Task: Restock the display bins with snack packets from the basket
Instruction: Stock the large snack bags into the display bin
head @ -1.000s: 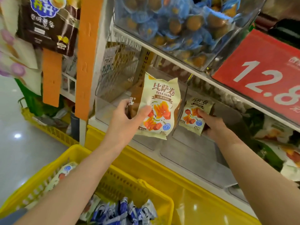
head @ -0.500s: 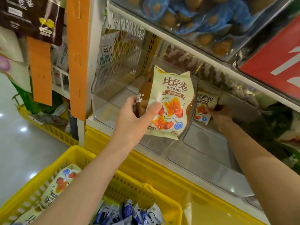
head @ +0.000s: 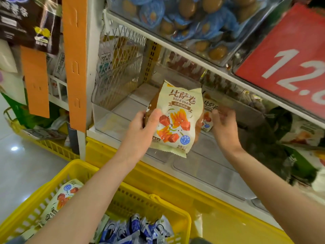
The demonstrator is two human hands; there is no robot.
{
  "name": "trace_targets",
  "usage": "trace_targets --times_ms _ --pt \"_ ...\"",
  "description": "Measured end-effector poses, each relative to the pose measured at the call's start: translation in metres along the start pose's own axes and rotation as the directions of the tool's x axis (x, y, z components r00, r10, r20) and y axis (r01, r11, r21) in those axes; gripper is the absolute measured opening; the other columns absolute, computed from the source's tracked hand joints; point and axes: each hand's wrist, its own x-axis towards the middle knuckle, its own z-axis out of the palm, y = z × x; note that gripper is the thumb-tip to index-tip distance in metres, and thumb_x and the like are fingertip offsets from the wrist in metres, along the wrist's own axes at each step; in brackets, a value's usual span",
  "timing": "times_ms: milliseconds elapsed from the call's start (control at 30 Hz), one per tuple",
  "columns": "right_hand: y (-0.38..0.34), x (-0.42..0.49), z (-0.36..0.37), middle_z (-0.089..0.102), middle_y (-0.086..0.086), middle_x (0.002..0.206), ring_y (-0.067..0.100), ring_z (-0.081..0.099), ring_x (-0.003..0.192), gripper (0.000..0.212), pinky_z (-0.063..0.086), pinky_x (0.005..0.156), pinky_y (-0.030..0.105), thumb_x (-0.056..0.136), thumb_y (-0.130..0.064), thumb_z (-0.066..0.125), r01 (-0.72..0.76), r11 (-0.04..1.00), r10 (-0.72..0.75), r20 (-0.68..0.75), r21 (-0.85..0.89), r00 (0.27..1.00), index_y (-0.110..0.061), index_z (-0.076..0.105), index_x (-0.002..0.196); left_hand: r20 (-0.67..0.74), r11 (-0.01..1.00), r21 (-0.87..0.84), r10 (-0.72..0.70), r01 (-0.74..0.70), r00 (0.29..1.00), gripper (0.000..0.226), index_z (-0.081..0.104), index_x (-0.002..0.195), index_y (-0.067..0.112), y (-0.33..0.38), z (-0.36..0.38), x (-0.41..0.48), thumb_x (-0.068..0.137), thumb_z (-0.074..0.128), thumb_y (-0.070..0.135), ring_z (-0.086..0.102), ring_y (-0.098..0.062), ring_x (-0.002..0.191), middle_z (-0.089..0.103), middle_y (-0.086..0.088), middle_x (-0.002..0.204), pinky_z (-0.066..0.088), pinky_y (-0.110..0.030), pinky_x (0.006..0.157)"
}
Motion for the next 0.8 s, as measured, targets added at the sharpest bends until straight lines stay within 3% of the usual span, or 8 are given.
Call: trace_targets --times_ms 100,200,267,367,467,633,733,800 --pt "-0.034 -0.047 -0.021 0.056 -0.011 0.116 -0.008 0.058 0.098 0.038 0.047 0.082 0.010 0.096 -0.042 0.041 0.060 0.982 -0.086 0.140 0.178 0.986 -0.020 0.042 0.127 0.075 0.997 0.071 0.023 -0.029 0.997 0.033 0.054 0.091 0.029 0.000 0.004 -0.008 0.077 0.047 0.058 0.065 0.007 0.070 0.069 0.014 0.081 0.046 -0.007 0.051" --pt "-0.056 -0.073 -0.045 0.062 -0.009 0.107 -0.001 0.065 0.088 0.057 0.053 0.067 0.015 0.077 -0.055 0.055 -0.019 0.984 -0.052 0.389 0.177 0.920 -0.024 0.040 0.123 0.181 0.992 0.080 0.086 -0.102 0.980 0.028 0.055 0.095 0.032 -0.001 0.008 -0.022 0.075 0.051 0.052 0.065 0.008 0.075 0.070 0.020 0.080 0.046 -0.006 0.055" --pt "-0.062 -0.082 -0.060 0.066 -0.009 0.102 0.002 0.067 0.086 0.062 0.056 0.065 0.019 0.059 -0.054 0.064 0.015 0.996 -0.054 0.447 0.091 0.893 -0.027 0.046 0.113 0.220 0.988 0.058 0.127 -0.143 0.967 0.030 0.054 0.099 0.033 0.000 0.012 -0.031 0.073 0.053 0.047 0.064 0.008 0.079 0.070 0.021 0.083 0.047 -0.006 0.058" --pt "-0.061 -0.090 -0.083 0.068 -0.009 0.095 0.001 0.068 0.082 0.050 0.055 0.059 0.017 0.053 -0.047 0.071 0.094 0.990 -0.126 0.352 0.108 0.927 -0.033 0.052 0.097 0.290 0.983 0.043 0.157 -0.177 0.944 0.040 0.051 0.107 0.034 0.003 0.020 -0.040 0.069 0.060 0.046 0.064 0.007 0.086 0.068 0.022 0.091 0.049 -0.010 0.064" --pt "-0.055 -0.093 -0.104 0.067 -0.012 0.088 -0.003 0.067 0.079 0.038 0.050 0.055 0.010 0.062 -0.028 0.078 0.224 0.965 -0.247 0.184 0.137 0.951 -0.031 0.054 0.091 0.310 0.945 0.189 0.199 -0.265 0.930 0.055 0.049 0.119 0.030 0.012 0.038 -0.038 0.069 0.069 0.042 0.061 0.004 0.093 0.063 0.019 0.103 0.051 -0.012 0.074" --pt "-0.035 -0.083 -0.130 0.061 -0.031 0.090 -0.010 0.061 0.090 0.043 0.052 0.065 0.010 0.067 -0.021 0.080 0.359 0.933 -0.359 -0.050 -0.014 0.932 -0.042 0.047 0.086 0.312 0.739 0.426 0.422 -0.522 0.852 0.053 0.042 0.133 0.019 0.023 0.083 -0.023 0.086 0.063 0.028 0.050 -0.003 0.111 0.050 0.007 0.125 0.042 -0.013 0.091" --pt "-0.015 -0.064 -0.128 0.057 -0.026 0.084 -0.021 0.056 0.082 0.043 0.048 0.057 0.005 0.069 -0.021 0.080 0.309 0.941 -0.320 -0.068 -0.142 0.945 -0.040 0.045 0.086 0.391 0.587 0.580 0.408 -0.565 0.825 0.041 0.042 0.133 0.020 0.009 0.091 -0.018 0.095 0.046 0.033 0.050 -0.010 0.117 0.051 0.003 0.130 0.039 -0.020 0.091" --pt "0.002 -0.045 -0.118 0.055 -0.023 0.082 -0.014 0.059 0.070 0.040 0.044 0.048 0.004 0.071 -0.021 0.079 0.227 0.953 -0.240 -0.041 -0.199 0.970 -0.031 0.045 0.090 0.517 0.403 0.665 0.360 -0.629 0.777 0.033 0.051 0.124 0.020 -0.008 0.085 -0.018 0.099 0.035 0.035 0.057 -0.012 0.108 0.059 0.003 0.118 0.043 -0.022 0.088"
